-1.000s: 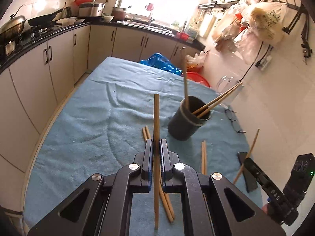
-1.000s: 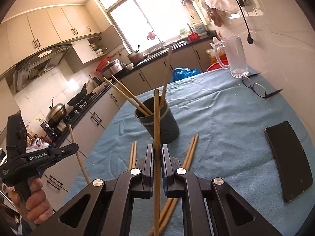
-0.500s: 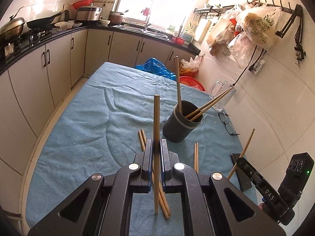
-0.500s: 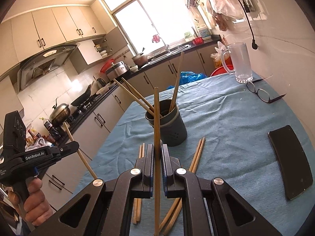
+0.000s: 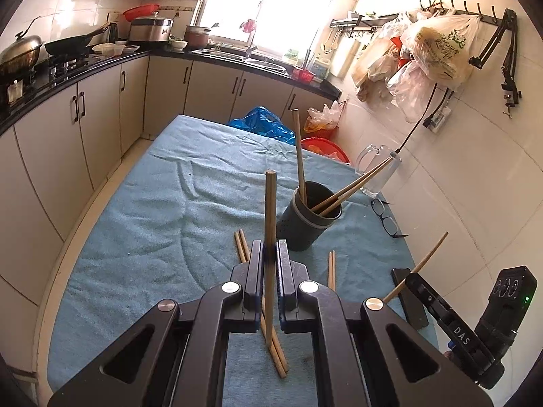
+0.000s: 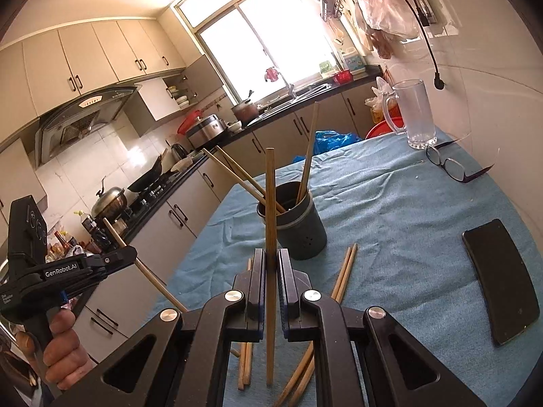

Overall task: Organize utensils
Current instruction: 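Carry the upright chopstick with the right gripper over the holder cup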

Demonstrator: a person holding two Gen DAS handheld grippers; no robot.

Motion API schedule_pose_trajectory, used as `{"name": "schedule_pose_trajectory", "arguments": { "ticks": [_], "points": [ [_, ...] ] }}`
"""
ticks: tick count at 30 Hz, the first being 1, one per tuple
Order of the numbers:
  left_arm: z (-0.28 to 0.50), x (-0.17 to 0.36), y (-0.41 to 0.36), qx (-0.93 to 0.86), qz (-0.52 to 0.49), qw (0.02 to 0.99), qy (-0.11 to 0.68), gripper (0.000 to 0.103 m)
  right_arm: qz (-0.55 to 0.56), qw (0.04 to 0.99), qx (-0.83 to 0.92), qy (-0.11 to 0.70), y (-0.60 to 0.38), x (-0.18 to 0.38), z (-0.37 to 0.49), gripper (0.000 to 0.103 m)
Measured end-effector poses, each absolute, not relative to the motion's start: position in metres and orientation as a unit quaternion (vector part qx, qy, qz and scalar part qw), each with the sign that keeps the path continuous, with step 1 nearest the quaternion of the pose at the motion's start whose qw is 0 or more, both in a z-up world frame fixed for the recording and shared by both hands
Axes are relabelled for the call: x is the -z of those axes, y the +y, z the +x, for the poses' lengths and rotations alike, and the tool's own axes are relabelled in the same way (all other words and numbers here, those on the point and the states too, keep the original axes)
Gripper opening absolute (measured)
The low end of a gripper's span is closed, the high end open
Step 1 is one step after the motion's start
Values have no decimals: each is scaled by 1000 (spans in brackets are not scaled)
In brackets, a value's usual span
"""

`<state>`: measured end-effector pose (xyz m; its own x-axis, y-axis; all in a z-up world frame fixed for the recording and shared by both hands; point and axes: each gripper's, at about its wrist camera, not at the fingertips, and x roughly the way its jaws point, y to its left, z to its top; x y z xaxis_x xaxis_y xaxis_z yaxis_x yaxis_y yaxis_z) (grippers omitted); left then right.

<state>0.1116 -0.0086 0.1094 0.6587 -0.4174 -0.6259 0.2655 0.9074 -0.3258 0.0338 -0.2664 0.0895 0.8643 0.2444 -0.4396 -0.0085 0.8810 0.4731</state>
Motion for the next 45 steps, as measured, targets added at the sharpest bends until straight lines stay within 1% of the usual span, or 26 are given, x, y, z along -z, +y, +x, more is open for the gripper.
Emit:
{"name": "schedule_pose_trajectory", "arguments": {
  "ticks": [12, 45],
  "points": [
    [114, -116, -14, 192, -100, 905, 367, 6, 236, 937, -67, 247, -269, -91, 33, 7],
    [117, -113, -23, 200, -98, 898, 379, 6, 242, 939, -64, 236, -273, -100, 27, 7]
  ]
}}
